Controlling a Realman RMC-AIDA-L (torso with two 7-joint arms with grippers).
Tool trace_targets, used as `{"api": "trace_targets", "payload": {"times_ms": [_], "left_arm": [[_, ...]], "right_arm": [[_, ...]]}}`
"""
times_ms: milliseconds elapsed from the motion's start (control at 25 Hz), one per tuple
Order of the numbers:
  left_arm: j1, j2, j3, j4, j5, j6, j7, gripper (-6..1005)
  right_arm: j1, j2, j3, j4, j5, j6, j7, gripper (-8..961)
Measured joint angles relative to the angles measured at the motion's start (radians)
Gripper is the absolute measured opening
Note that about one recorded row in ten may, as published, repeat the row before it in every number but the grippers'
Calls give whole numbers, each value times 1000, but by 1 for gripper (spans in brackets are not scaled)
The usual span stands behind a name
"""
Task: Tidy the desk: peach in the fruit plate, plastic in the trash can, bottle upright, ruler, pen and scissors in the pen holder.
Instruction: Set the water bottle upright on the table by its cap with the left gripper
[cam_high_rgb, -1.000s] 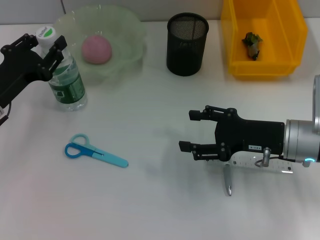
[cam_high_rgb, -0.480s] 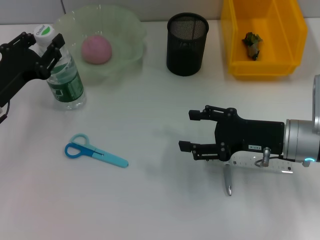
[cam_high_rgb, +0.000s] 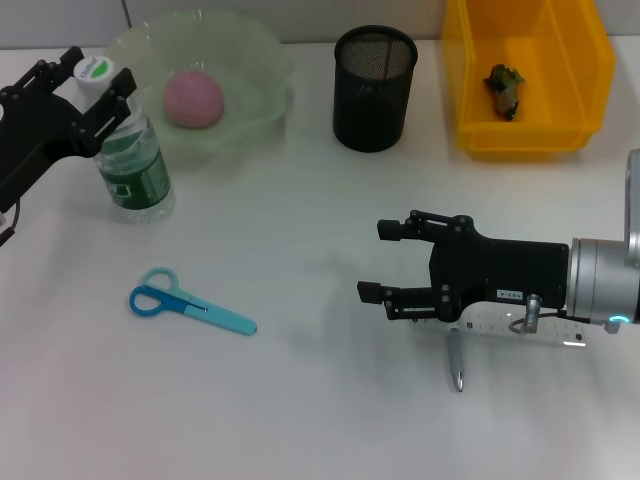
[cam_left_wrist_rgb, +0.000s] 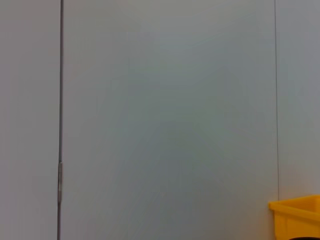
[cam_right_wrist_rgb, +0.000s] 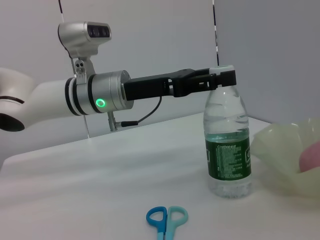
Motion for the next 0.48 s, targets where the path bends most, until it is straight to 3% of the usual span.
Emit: {"api": "trace_targets", "payload": {"times_ms": [320, 480], "left_arm": [[2, 0, 2, 0, 0, 5, -5, 794], [4, 0, 3, 0, 0, 7, -7, 827]], "right_arm": [[0, 0, 0, 0, 0, 0, 0, 834], [0, 0, 0, 0, 0, 0, 0, 834]]}}
